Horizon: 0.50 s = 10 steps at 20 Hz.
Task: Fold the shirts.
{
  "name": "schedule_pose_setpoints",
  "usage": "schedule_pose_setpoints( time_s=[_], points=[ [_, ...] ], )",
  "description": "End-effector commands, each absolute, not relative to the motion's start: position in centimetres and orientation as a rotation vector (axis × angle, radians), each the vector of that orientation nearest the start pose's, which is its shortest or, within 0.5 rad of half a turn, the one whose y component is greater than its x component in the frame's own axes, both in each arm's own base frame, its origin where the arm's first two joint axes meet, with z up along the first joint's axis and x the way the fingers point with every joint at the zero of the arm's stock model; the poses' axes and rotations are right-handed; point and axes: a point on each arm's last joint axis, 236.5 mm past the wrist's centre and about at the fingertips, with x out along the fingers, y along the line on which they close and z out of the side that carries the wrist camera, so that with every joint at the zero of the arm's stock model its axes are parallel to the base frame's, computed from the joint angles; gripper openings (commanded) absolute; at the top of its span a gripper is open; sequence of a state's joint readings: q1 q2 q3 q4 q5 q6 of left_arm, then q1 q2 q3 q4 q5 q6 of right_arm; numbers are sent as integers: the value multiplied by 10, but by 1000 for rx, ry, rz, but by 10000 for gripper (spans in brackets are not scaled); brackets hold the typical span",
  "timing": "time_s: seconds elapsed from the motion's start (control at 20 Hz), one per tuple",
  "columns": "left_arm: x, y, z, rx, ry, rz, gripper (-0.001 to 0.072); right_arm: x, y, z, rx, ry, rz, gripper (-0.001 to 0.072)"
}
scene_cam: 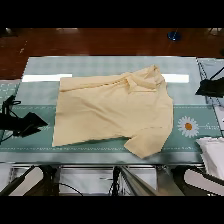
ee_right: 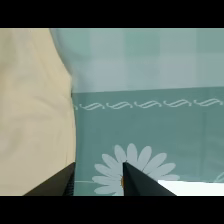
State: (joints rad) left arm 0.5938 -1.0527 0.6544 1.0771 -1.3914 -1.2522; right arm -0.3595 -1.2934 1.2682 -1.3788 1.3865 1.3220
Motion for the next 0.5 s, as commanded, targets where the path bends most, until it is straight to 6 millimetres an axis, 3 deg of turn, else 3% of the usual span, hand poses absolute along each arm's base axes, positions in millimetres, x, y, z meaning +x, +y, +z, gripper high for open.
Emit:
schedule_pose_setpoints(
  time_s=[0.0,0.2,0.45],
  points=[
    [199,-1,-59,-774,1567,-154,569,336,-73,9,240,1402,56,399],
    [187,-6,-75,-828,1664,-175,569,334,-72,4,241,1410,57,399],
    [161,17,-94,-700,1783,-110,569,331,-71,4,243,1419,59,399]
  ],
)
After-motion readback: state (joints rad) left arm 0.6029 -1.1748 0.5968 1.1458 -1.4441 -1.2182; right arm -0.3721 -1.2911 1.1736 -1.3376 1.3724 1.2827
